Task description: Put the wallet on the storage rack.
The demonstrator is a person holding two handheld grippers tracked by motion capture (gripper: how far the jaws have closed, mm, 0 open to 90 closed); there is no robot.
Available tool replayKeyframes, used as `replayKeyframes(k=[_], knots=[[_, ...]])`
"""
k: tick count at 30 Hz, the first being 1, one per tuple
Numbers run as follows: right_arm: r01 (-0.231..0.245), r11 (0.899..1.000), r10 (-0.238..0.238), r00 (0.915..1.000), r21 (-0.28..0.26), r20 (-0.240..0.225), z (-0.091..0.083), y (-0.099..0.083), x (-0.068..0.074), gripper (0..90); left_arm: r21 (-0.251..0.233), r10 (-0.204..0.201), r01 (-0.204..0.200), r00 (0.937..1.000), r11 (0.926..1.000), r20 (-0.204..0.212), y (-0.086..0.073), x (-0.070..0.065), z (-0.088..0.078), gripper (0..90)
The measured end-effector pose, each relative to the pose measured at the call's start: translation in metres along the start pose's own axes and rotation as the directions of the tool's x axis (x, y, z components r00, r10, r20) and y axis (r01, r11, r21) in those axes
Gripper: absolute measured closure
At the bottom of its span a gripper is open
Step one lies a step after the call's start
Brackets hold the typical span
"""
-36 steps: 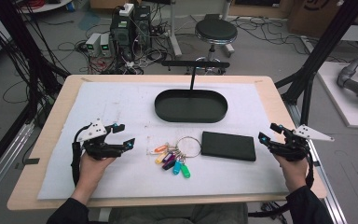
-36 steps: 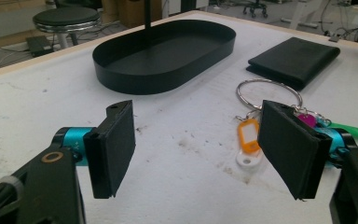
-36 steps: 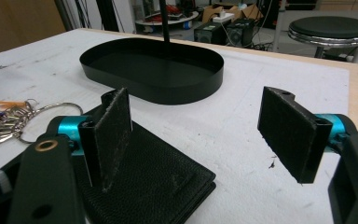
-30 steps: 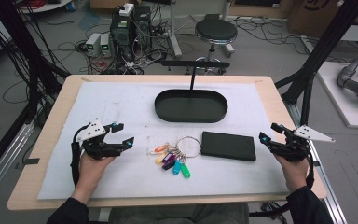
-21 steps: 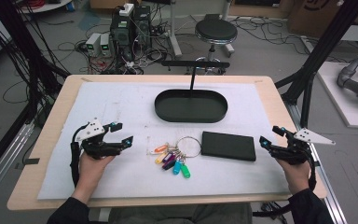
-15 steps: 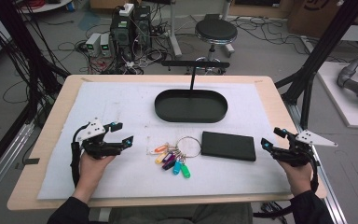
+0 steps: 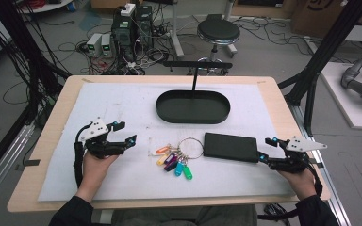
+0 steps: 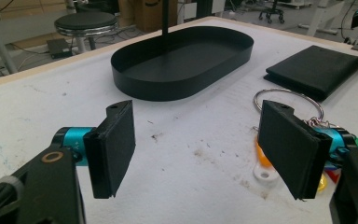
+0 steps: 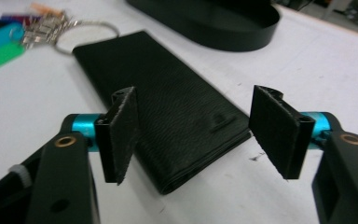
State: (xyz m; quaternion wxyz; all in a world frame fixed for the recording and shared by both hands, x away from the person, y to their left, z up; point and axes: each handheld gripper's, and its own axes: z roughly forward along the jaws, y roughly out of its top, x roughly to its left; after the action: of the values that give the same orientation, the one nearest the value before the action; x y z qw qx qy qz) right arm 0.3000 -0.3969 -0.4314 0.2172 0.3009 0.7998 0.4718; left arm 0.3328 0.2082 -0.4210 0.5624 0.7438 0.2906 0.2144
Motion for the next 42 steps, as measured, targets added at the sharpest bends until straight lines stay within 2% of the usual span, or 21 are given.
replayKeyframes(k=[3,4,5,7,14,17,18,22,25,28,31,32,33,34,35,36,37,39,40,41,42], knots=[[0.065,0.997,-0.064,0.9975,0.045,-0.030,0.007,0.000,0.005,39.2,0.003,-0.002,0.002,1.0000,1.0000,0.006,0.000,0.000,0.000,27.7],[0.065,0.997,-0.064,0.9975,0.045,-0.030,0.007,0.000,0.005,39.2,0.003,-0.002,0.002,1.0000,1.0000,0.006,0.000,0.000,0.000,27.7],[0.104,0.992,-0.101,0.9940,0.075,-0.044,0.011,0.000,0.009,42.0,0.003,-0.001,0.001,1.0000,1.0000,0.006,0.000,0.000,0.000,27.7],[0.135,0.986,-0.130,0.9901,0.102,-0.053,0.015,0.000,0.012,42.8,0.005,0.000,0.000,1.0000,1.0000,0.008,0.000,0.000,0.000,27.7],[0.176,0.973,-0.167,0.9836,0.148,-0.067,0.020,-0.003,0.013,44.6,0.010,-0.003,0.002,0.9999,0.9999,0.013,0.000,-0.001,-0.001,27.7],[0.206,0.961,-0.196,0.9779,0.187,-0.073,0.023,-0.005,0.014,46.1,0.016,-0.005,0.004,0.9998,0.9999,0.019,0.000,-0.001,0.000,27.7],[0.224,0.955,-0.215,0.9743,0.197,-0.066,0.023,-0.006,0.016,46.5,0.016,-0.005,0.004,0.9998,0.9999,0.019,0.000,-0.001,0.000,27.7],[0.267,0.942,-0.263,0.9637,0.204,-0.049,0.023,-0.008,0.018,50.8,0.019,-0.006,0.006,0.9998,0.9998,0.019,0.000,-0.001,0.000,27.7],[0.318,0.923,-0.320,0.9472,0.216,-0.027,0.025,-0.009,0.022,50.6,0.020,-0.011,0.011,0.9997,0.9997,0.023,-0.001,-0.001,0.001,27.7],[0.344,0.913,-0.350,0.9368,0.220,-0.014,0.025,-0.010,0.024,54.8,0.017,-0.016,0.015,0.9996,0.9997,0.023,-0.001,-0.001,0.001,27.7],[0.349,0.911,-0.354,0.9350,0.220,-0.016,0.025,-0.009,0.023,57.9,0.019,-0.016,0.016,0.9995,0.9997,0.026,-0.001,-0.002,0.002,27.7],[0.356,0.909,-0.360,0.9326,0.219,-0.020,0.025,-0.009,0.024,62.9,0.019,-0.017,0.016,0.9995,0.9997,0.027,0.000,-0.002,0.002,27.7],[0.353,0.909,-0.357,0.9338,0.220,-0.024,0.024,-0.008,0.024,66.9,0.014,-0.019,0.019,0.9994,0.9997,0.028,0.000,-0.002,0.002,27.7],[0.353,0.909,-0.357,0.9338,0.220,-0.024,0.024,-0.008,0.024,66.9,0.014,-0.019,0.019,0.9994,0.9997,0.028,0.000,-0.002,0.002,27.8],[0.359,0.909,-0.362,0.9318,0.212,-0.027,0.023,-0.006,0.025,72.5,0.011,-0.024,0.024,0.9993,0.9997,0.029,0.000,-0.003,0.002,27.7],[0.359,0.909,-0.362,0.9318,0.212,-0.027,0.023,-0.006,0.025,72.5,0.011,-0.024,0.024,0.9993,0.9997,0.029,0.000,-0.003,0.002,27.7],[0.353,0.911,-0.353,0.9349,0.213,-0.037,0.023,-0.004,0.024,76.5,0.008,-0.027,0.027,0.9992,0.9996,0.030,0.000,-0.003,0.002,27.7],[0.338,0.918,-0.337,0.9405,0.208,-0.041,0.022,-0.002,0.023,77.6,0.008,-0.022,0.022,0.9992,0.9997,0.033,0.001,-0.004,0.003,27.7],[0.338,0.918,-0.337,0.9405,0.208,-0.041,0.022,-0.002,0.023,77.6,0.008,-0.022,0.022,0.9992,0.9997,0.033,0.001,-0.004,0.003,27.7],[0.321,0.927,-0.318,0.9469,0.194,-0.045,0.022,0.000,0.023,79.0,0.010,-0.017,0.017,0.9991,0.9998,0.039,0.001,-0.006,0.004,27.7],[0.321,0.927,-0.318,0.9469,0.194,-0.045,0.022,0.000,0.023,79.0,0.010,-0.017,0.017,0.9991,0.9998,0.039,0.001,-0.006,0.004,27.7]])
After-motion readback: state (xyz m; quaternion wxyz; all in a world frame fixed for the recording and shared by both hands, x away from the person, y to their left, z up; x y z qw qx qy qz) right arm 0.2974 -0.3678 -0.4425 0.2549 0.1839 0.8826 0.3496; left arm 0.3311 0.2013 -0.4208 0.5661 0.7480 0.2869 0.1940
